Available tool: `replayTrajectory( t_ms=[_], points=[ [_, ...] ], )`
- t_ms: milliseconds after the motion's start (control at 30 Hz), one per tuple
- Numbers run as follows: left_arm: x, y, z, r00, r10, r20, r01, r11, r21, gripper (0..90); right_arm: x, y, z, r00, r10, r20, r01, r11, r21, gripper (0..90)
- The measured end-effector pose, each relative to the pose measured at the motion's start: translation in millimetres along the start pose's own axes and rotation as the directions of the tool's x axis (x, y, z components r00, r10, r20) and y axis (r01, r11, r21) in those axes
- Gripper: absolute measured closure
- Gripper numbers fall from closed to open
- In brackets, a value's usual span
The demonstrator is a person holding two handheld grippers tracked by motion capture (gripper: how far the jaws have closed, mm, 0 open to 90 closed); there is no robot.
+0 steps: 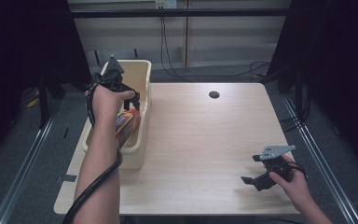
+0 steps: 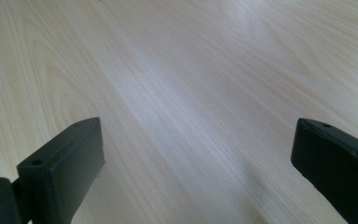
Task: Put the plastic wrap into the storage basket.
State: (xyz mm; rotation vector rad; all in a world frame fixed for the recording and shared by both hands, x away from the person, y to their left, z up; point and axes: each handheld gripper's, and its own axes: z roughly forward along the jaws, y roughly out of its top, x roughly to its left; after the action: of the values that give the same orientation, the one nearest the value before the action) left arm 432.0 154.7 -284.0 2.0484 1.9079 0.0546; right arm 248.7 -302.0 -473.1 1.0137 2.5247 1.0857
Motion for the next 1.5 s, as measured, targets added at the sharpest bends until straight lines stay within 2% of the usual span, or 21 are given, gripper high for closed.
replayTrajectory(
  t_ms=[100, 200, 433, 600, 833, 1100, 1233, 1500],
  points=[
    [-7.4, 1.3, -1.0, 0.9997, 0.018, 0.016, -0.018, 0.9998, -0.006, 27.6, -0.1, -0.8, -1.2, 1.0000, 0.004, 0.003, -0.004, 1.000, -0.003, 2.5],
    [-17.2, 2.7, -0.1, 0.9983, 0.054, 0.020, -0.054, 0.9984, -0.016, 25.7, 0.1, -1.2, -1.2, 1.0000, 0.005, 0.000, -0.005, 1.000, -0.001, 2.6],
    [-37.7, 2.0, 6.8, 0.9947, 0.081, 0.064, -0.080, 0.9967, -0.009, 23.8, 0.4, -2.7, -1.3, 1.0000, 0.002, 0.001, -0.002, 1.000, 0.003, 2.6],
    [-50.2, 1.4, 12.2, 0.9902, 0.103, 0.094, -0.102, 0.9946, -0.022, 22.9, 1.4, -2.0, -0.8, 1.0000, -0.004, -0.001, 0.004, 1.000, 0.004, 2.6],
    [-65.7, 0.5, 21.5, 0.9865, 0.122, 0.109, -0.120, 0.9925, -0.021, 22.0, 1.1, -1.8, -0.2, 1.0000, -0.006, -0.002, 0.006, 1.000, 0.006, 2.6],
    [-82.5, -1.7, 33.1, 0.9795, 0.144, 0.141, -0.142, 0.9895, -0.024, 21.8, 1.5, -1.5, -0.2, 1.0000, -0.007, -0.004, 0.007, 1.000, 0.005, 2.6],
    [-89.7, -3.6, 39.3, 0.9733, 0.155, 0.169, -0.154, 0.9878, -0.021, 21.4, 1.3, -1.7, -0.1, 0.9999, -0.007, -0.009, 0.007, 1.000, 0.003, 2.5],
    [-102.0, -7.7, 52.8, 0.9640, 0.183, 0.193, -0.183, 0.9829, -0.018, 21.2, 1.7, -1.7, 0.0, 1.0000, -0.008, -0.002, 0.008, 1.000, 0.008, 2.6]
  ],
)
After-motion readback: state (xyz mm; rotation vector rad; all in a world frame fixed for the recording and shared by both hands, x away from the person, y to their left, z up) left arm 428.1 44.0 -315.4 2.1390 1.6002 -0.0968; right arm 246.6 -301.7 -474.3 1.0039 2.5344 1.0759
